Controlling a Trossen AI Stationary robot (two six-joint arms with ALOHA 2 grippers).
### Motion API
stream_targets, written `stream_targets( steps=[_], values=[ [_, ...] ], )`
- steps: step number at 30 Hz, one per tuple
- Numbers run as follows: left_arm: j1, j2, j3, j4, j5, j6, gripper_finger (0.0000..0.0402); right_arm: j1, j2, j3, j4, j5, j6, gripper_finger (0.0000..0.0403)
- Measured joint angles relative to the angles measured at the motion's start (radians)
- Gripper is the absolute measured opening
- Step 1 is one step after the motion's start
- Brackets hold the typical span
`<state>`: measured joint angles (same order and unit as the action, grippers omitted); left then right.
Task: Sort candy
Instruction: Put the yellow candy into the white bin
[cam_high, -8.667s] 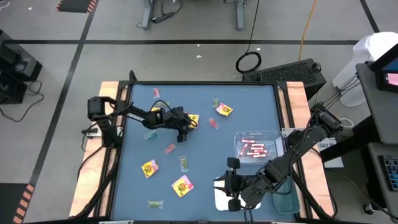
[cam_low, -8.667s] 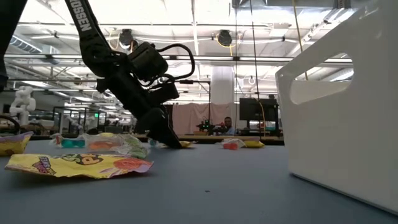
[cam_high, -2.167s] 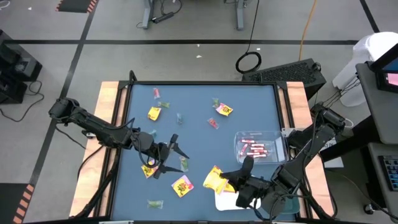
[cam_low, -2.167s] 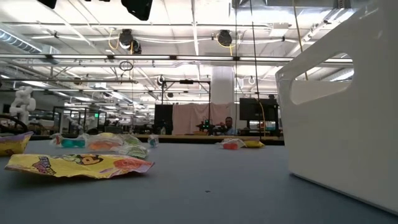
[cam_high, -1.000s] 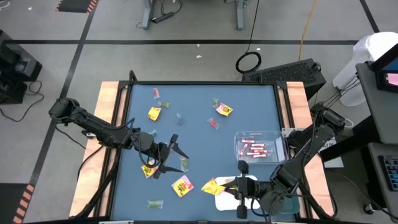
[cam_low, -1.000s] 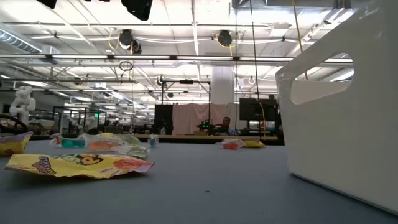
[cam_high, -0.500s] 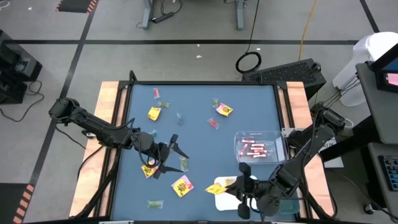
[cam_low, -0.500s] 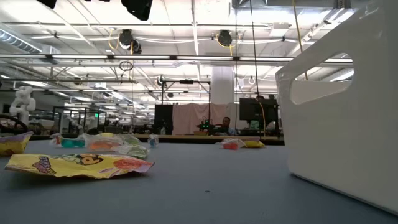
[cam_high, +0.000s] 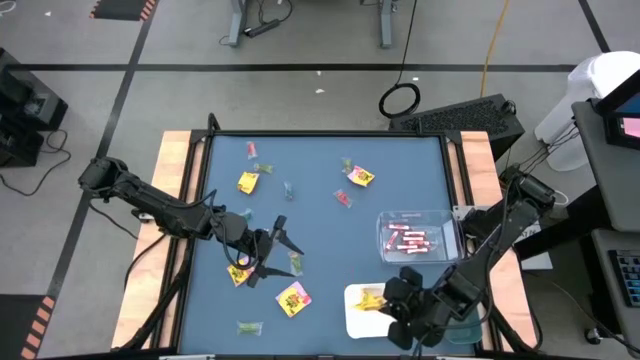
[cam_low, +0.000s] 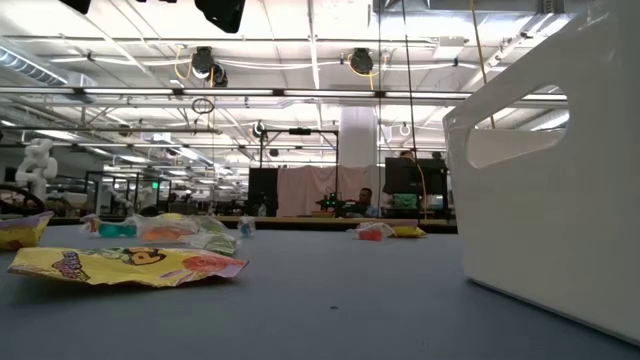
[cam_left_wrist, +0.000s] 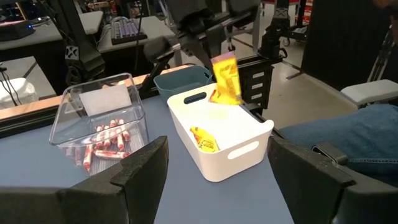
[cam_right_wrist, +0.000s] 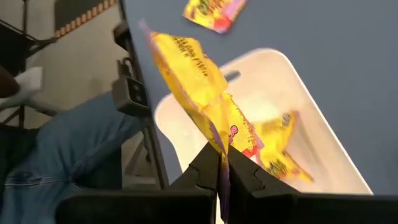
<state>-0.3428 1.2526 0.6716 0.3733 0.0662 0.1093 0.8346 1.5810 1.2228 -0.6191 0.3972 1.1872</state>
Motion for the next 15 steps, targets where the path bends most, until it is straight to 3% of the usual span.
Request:
stream_targets(
  steps=[7, 15],
  values=[
    [0.000, 0.000, 0.000, 0.000, 0.000, 0.000, 0.0279, 0.017, 0.024, 0.000, -0.085, -0.011, 0.095, 0.0002],
    [0.000, 0.000, 0.000, -0.025, 0.000, 0.000, 0.0279, 0.017, 0.112, 0.000, -0.117, -0.169, 0.206, 0.0005]
  ],
)
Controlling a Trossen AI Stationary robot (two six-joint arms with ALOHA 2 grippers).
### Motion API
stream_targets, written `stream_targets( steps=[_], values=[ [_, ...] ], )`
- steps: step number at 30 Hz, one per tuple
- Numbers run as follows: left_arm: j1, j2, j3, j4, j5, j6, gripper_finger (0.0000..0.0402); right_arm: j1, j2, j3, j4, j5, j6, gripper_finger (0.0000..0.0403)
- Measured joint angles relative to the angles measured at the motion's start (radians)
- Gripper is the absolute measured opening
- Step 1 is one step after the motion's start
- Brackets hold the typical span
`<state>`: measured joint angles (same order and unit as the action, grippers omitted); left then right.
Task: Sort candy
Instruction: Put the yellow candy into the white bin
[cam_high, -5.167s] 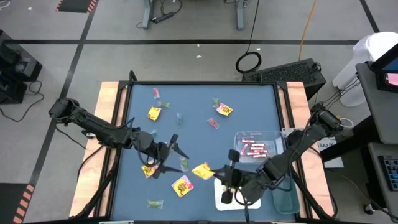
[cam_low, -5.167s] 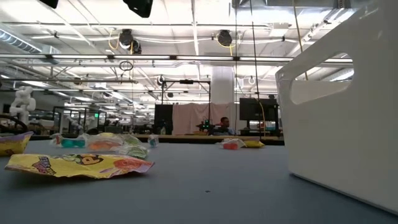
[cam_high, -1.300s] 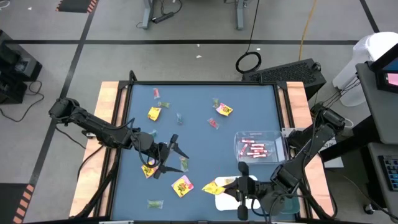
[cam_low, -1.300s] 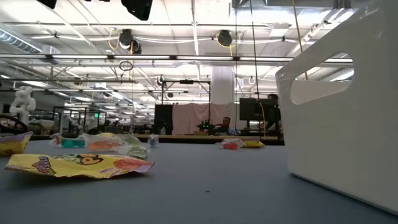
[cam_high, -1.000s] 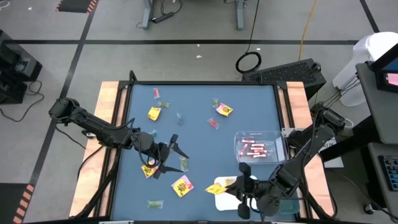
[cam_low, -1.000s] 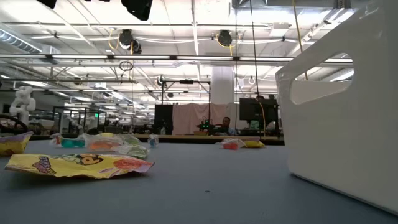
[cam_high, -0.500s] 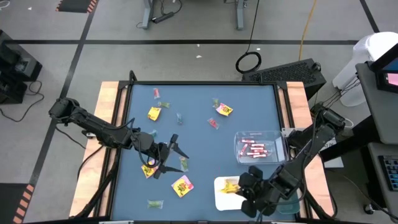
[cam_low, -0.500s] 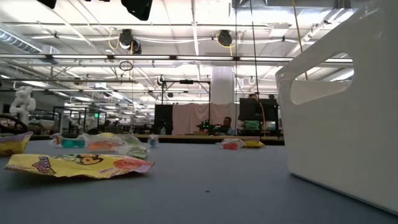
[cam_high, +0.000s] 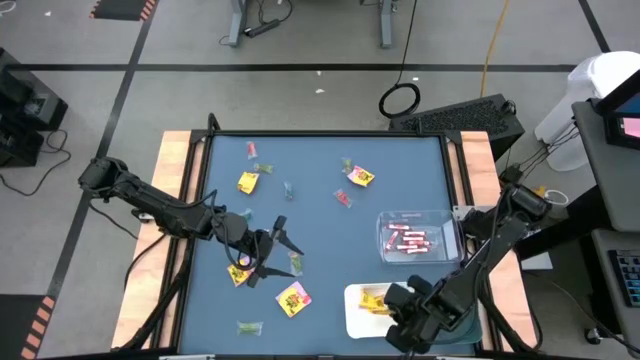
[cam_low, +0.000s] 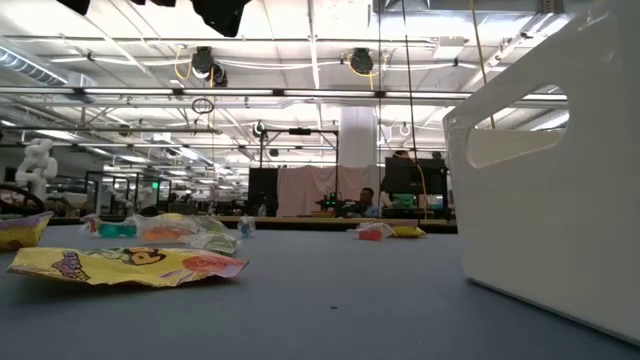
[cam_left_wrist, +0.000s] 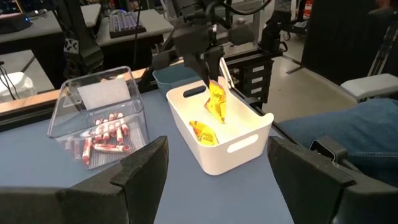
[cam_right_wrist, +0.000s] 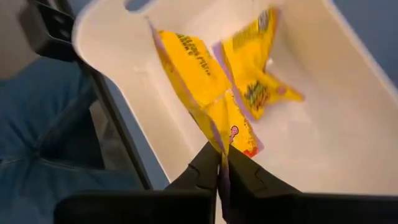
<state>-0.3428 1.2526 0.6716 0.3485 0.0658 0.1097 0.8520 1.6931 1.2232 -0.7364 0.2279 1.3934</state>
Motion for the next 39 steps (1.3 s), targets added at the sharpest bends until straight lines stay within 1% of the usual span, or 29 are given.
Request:
stream_targets(
  steps=[5, 13, 15, 20, 23, 26, 29, 32, 35, 37, 39],
  values=[
    [0.000, 0.000, 0.000, 0.000, 0.000, 0.000, 0.0279, 0.000, 0.039, 0.000, 0.002, -0.025, 0.059, 0.0024],
    [0.000, 0.000, 0.000, 0.000, 0.000, -0.001, 0.0279, -0.002, 0.050, 0.000, 0.005, -0.027, 0.061, 0.0069],
    [0.000, 0.000, 0.000, 0.001, 0.000, -0.005, 0.0279, -0.004, 0.044, 0.000, 0.005, -0.044, 0.056, 0.0075],
    [-0.004, 0.000, 0.000, 0.000, 0.009, -0.082, 0.0279, -0.004, 0.021, 0.000, 0.008, -0.020, 0.077, 0.0079],
    [-0.036, 0.000, 0.000, 0.000, 0.068, -0.061, 0.0279, 0.000, 0.017, 0.000, 0.013, -0.012, 0.077, 0.0079],
    [-0.079, 0.000, 0.000, 0.001, 0.080, -0.048, 0.0279, 0.003, 0.017, 0.000, 0.016, 0.002, 0.077, 0.0079],
    [-0.122, 0.000, 0.000, -0.003, 0.055, -0.048, 0.0279, 0.010, 0.017, 0.003, 0.045, 0.033, 0.053, 0.0079],
    [-0.180, 0.000, 0.000, -0.055, 0.015, -0.049, 0.0279, 0.020, 0.017, 0.033, 0.073, 0.084, -0.021, 0.0079],
    [-0.254, 0.002, -0.012, -0.110, -0.095, -0.052, 0.0279, 0.023, 0.017, 0.081, 0.082, 0.153, -0.105, 0.0079],
    [-0.303, 0.019, -0.020, -0.119, -0.168, -0.052, 0.0279, 0.030, 0.017, 0.117, 0.084, 0.203, -0.167, 0.0079],
    [-0.344, 0.044, -0.023, -0.125, -0.216, -0.052, 0.0279, 0.030, 0.016, 0.147, 0.096, 0.259, -0.232, 0.0079]
  ],
)
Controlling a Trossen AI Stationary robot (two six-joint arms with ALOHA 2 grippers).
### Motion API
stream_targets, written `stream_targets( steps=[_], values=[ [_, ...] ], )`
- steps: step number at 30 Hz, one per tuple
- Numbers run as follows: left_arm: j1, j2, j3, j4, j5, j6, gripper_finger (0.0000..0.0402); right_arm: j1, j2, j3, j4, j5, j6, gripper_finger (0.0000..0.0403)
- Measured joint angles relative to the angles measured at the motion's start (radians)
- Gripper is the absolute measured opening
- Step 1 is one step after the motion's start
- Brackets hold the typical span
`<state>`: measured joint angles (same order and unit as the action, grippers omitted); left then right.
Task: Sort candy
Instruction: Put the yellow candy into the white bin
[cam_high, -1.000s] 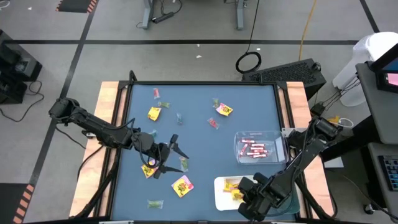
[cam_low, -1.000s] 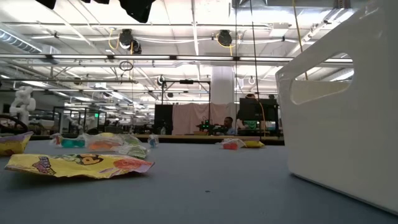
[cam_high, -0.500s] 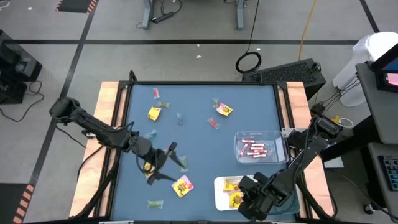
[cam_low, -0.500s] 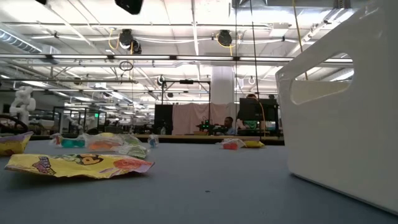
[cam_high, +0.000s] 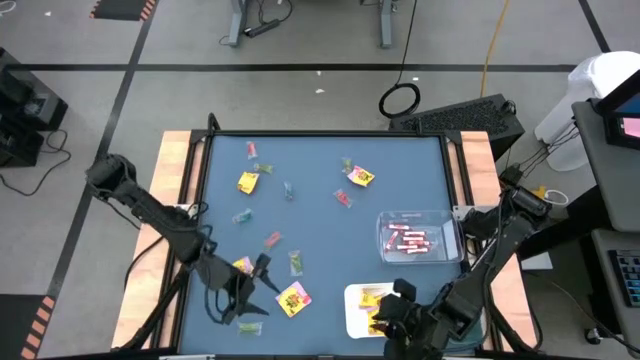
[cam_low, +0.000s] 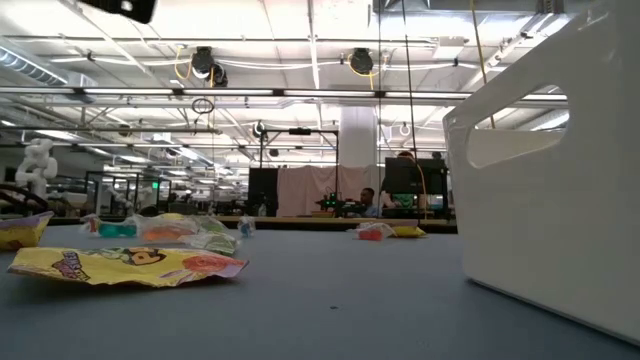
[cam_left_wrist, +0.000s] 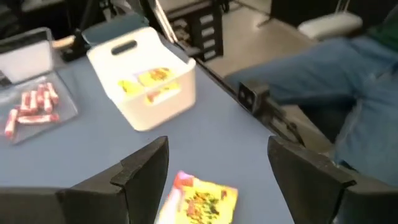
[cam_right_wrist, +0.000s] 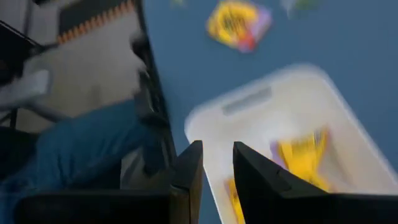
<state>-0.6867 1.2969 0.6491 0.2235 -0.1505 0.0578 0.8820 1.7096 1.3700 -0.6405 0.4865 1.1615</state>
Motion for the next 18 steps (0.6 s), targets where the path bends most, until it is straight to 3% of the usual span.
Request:
stream_targets(
  steps=[8, 18],
  values=[
    [-0.061, 0.175, 0.000, 0.015, -0.019, -0.026, 0.0266, -0.034, -0.001, 0.019, 0.215, 0.223, -0.281, 0.0079],
    [-0.058, 0.355, 0.000, 0.047, -0.129, -0.026, 0.0204, -0.121, -0.001, 0.019, 0.270, 0.246, -0.417, 0.0079]
  ],
)
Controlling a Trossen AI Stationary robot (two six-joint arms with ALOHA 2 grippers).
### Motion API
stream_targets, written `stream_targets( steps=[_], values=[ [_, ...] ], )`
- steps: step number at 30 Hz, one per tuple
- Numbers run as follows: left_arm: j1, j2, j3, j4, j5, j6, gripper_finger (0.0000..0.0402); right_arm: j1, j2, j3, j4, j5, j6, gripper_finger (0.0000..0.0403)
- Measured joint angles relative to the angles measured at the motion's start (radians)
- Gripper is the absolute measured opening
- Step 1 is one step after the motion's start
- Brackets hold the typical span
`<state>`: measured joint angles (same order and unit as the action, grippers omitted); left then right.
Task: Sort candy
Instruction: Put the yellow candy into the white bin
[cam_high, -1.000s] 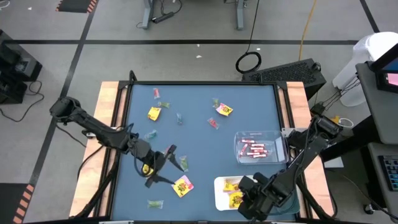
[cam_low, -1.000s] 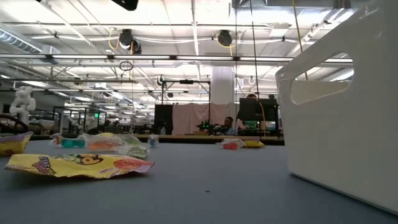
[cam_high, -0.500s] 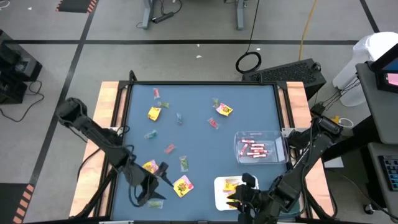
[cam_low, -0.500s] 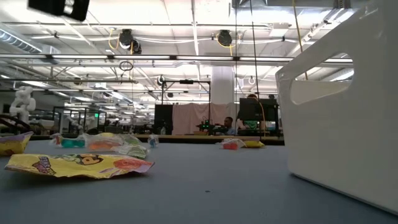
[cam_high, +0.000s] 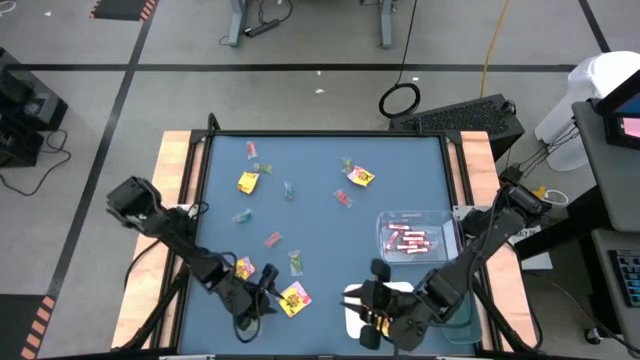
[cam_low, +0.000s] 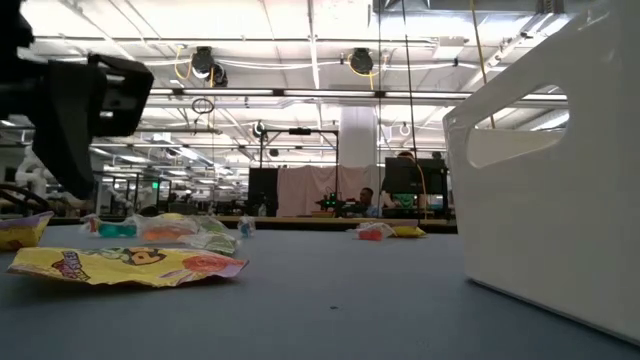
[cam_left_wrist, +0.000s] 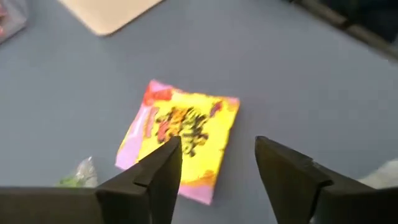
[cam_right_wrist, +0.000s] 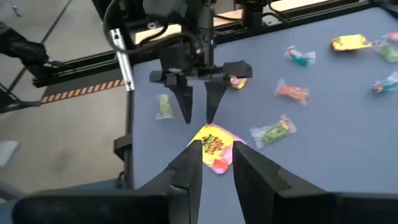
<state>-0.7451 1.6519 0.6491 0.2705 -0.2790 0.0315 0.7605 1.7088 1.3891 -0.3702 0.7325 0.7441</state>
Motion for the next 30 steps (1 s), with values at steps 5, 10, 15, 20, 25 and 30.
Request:
stream_targets(
  steps=[5, 10, 15, 20, 25, 30],
  values=[
    [0.013, 0.033, 0.000, 0.003, -0.008, -0.001, 0.0195, -0.023, 0.014, 0.000, 0.000, 0.000, -0.022, 0.0079],
    [0.021, 0.055, 0.000, 0.013, -0.009, -0.024, 0.0194, -0.038, 0.044, 0.000, 0.003, -0.005, -0.024, 0.0079],
    [0.028, 0.080, 0.001, 0.012, 0.059, -0.018, 0.0194, -0.041, 0.061, 0.000, 0.003, -0.013, -0.024, 0.0079],
    [0.055, 0.098, 0.003, 0.027, 0.090, 0.000, 0.0176, -0.041, 0.061, 0.000, 0.006, -0.029, -0.024, 0.0079],
    [0.090, 0.099, 0.004, 0.025, 0.151, 0.035, 0.0101, -0.041, 0.061, 0.000, 0.008, -0.028, -0.027, 0.0079],
    [0.116, 0.100, 0.003, 0.018, 0.157, 0.076, 0.0010, -0.041, 0.061, 0.000, 0.008, -0.028, -0.027, 0.0079]
  ],
)
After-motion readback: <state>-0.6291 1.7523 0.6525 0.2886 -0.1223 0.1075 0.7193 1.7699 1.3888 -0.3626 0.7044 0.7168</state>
